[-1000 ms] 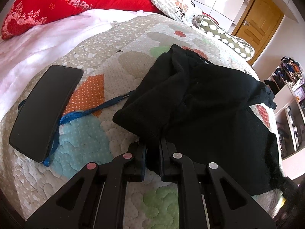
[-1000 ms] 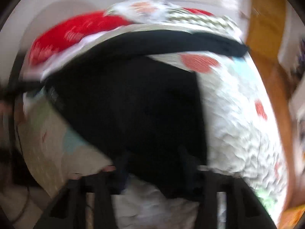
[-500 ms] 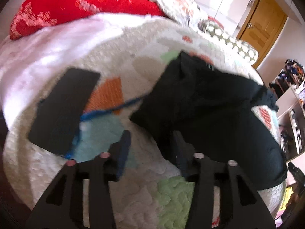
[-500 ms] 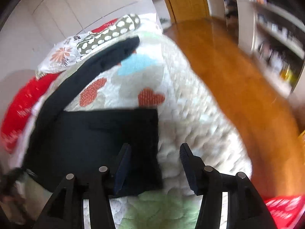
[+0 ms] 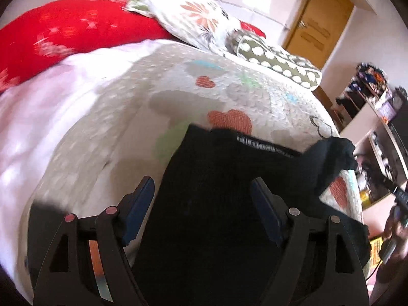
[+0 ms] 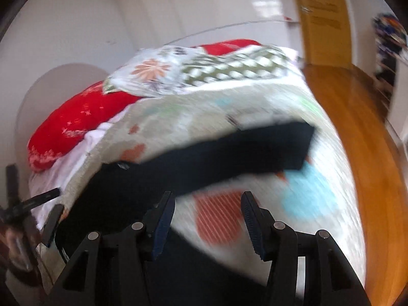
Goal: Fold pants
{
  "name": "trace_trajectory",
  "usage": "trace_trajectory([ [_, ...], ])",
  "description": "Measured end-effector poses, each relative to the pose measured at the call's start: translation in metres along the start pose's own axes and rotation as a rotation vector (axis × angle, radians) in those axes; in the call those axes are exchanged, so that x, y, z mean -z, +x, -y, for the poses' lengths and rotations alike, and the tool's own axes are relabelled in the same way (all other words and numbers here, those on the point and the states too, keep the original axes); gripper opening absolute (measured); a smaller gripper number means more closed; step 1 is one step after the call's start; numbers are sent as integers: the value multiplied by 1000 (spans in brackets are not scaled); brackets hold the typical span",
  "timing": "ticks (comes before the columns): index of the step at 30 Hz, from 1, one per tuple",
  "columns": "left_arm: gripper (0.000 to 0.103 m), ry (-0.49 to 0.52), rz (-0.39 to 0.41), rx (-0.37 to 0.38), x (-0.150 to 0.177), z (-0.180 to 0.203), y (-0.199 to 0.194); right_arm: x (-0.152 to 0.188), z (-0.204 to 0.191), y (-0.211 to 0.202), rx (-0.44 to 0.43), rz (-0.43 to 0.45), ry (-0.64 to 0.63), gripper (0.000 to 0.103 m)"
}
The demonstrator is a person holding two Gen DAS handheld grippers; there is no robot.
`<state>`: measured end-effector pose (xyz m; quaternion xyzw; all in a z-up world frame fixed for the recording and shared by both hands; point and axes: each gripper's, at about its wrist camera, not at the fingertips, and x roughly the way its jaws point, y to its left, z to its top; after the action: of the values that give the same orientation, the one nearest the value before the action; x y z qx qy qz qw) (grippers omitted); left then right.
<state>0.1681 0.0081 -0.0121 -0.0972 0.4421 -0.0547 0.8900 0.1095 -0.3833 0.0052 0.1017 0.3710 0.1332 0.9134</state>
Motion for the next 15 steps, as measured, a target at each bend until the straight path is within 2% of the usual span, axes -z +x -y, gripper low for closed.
trace_trajectory([
  [2,79,31,-23,-7,-17,3,22,-27,-16,28,-32,0,-45,52],
  [4,79,64,-60,19,-33,7,47,-48,-30,53,-56,-8,-86,52],
  [9,79,174,-115,42,-57,21,90,-75,-57,119,-88,-84,-185,52],
  [11,79,203,-144,56,-60,25,102,-72,-57,141,-66,-137,-184,52],
  [15,79,296,-175,93,-60,33,116,-36,-49,145,-46,-244,-203,52],
])
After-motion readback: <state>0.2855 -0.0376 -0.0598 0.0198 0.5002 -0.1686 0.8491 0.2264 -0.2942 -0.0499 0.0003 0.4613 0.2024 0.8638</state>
